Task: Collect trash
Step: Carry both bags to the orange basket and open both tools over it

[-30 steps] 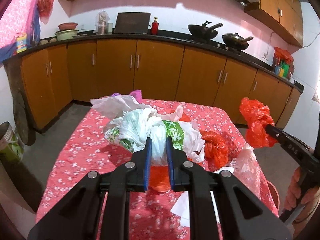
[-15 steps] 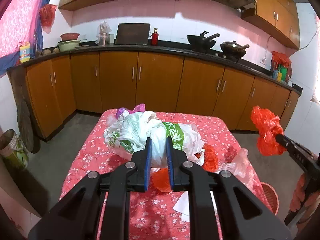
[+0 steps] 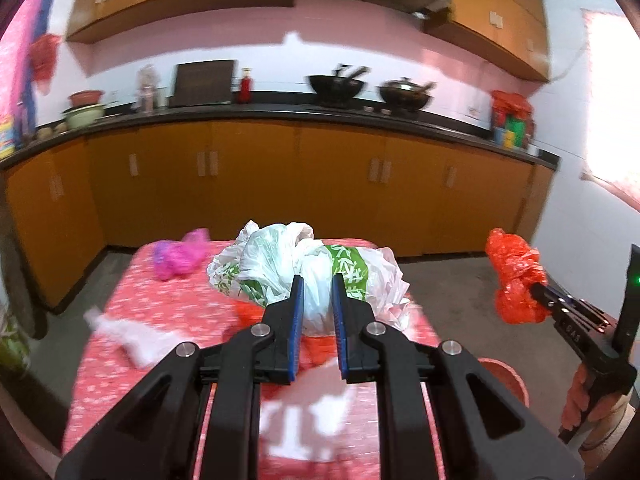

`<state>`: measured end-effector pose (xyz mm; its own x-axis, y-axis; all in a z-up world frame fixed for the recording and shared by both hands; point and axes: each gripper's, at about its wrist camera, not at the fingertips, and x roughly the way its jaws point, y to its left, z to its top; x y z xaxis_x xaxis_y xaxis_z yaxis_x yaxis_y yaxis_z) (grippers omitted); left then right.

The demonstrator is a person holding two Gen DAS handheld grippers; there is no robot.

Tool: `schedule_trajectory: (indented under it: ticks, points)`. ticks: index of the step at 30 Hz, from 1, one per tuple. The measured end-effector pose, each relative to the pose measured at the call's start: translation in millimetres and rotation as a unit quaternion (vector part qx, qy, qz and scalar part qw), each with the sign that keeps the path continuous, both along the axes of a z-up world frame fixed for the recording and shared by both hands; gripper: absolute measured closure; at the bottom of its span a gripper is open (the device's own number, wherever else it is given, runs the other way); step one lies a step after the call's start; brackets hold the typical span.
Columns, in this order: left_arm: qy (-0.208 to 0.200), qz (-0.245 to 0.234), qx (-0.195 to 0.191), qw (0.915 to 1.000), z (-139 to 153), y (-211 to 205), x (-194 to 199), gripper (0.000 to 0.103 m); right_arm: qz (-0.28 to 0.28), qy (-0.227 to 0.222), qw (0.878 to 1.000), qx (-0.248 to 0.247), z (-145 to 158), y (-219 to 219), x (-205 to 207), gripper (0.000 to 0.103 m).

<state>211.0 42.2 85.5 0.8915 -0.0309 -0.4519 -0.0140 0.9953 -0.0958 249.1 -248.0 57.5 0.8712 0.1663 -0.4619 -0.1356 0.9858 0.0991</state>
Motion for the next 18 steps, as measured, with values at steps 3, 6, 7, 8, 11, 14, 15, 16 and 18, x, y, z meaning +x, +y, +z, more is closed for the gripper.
schedule_trajectory:
  ticks: [3, 6, 7, 8, 11, 14, 15, 16, 18]
  points:
    - [0.001, -0.038, -0.005, 0.9992, -5.4, -37.2, 8.9, 0.089, -0.037, 0.005, 0.999, -0.005, -8.2, -33.7, -6.7, 0.095]
    - [0.007, -0.082, -0.015, 0.9965, -15.9, -83.0, 19.3, 0.089, -0.070, 0.013, 0.997, -0.007, -18.2, -67.0, -13.9, 0.095]
    - [0.009, -0.096, -0.017, 0.9952, -19.4, -97.4, 23.1, 0.089, -0.078, 0.015, 0.997, -0.008, -20.5, -75.4, -15.2, 0.095]
    - [0.011, -0.105, -0.017, 0.9942, -22.7, -107.2, 24.6, 0.089, -0.089, 0.018, 0.996, -0.011, -24.3, -87.2, -17.6, 0.095]
    - [0.020, -0.135, -0.018, 0.9905, -35.6, -142.5, 28.2, 0.089, -0.112, 0.021, 0.993, -0.015, -33.5, -110.9, -22.6, 0.095]
    - [0.033, -0.159, -0.015, 0.9866, -49.2, -172.4, 31.2, 0.089, -0.132, 0.027, 0.991, -0.015, -43.6, -135.9, -27.2, 0.095]
    - [0.038, -0.165, -0.013, 0.9854, -53.1, -181.3, 32.6, 0.089, -0.139, 0.031, 0.990, -0.015, -48.9, -144.6, -28.6, 0.095]
    - [0.044, -0.174, -0.009, 0.9838, -58.8, -192.2, 34.5, 0.089, -0.144, 0.035, 0.989, -0.015, -53.1, -151.2, -29.5, 0.095]
    - [0.051, -0.185, -0.006, 0.9814, -65.9, -206.8, 36.2, 0.089, -0.154, 0.044, 0.987, -0.014, -64.2, -165.2, -32.0, 0.095]
